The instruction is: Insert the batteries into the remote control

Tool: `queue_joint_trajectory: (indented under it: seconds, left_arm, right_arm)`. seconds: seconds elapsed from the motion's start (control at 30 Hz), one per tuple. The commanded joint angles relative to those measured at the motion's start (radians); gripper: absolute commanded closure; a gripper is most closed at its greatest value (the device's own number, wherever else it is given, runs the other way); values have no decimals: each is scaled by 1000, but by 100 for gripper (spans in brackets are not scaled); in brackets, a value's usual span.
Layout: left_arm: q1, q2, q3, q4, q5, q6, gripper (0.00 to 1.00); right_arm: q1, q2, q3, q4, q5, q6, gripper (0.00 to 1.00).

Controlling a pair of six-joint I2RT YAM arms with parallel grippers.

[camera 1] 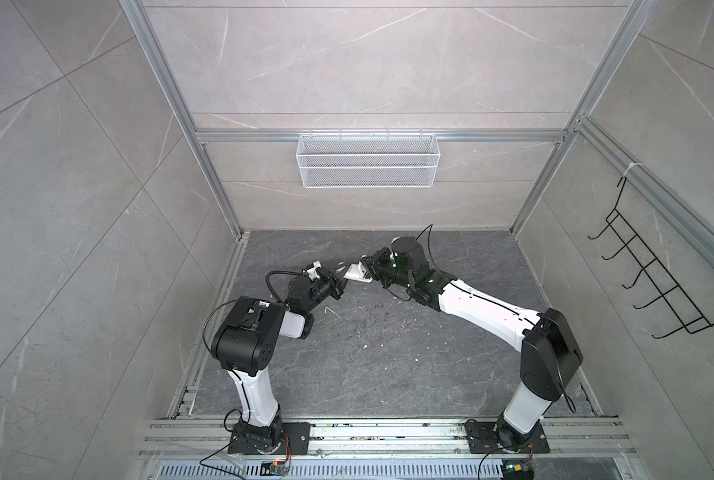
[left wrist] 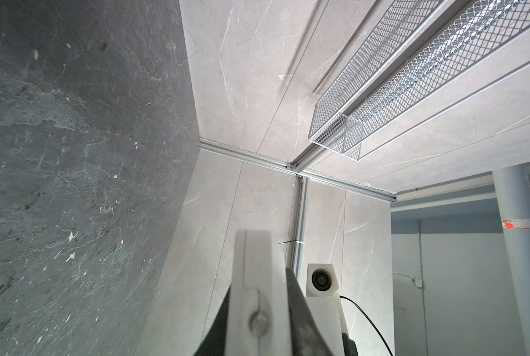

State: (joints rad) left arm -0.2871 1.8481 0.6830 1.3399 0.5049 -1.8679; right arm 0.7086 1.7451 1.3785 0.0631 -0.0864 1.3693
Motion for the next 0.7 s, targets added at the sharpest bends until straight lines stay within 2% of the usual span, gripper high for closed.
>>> queue_joint_trajectory:
  seconds: [0.0, 0.67]
  left_arm:
    - [6, -44, 3, 74, 19, -13, 100]
    - [30, -71, 7, 74, 31, -34, 100]
  right_arm:
    - [3, 19, -10, 36, -10, -6, 100]
    - [3, 55, -57, 110, -46, 14, 100]
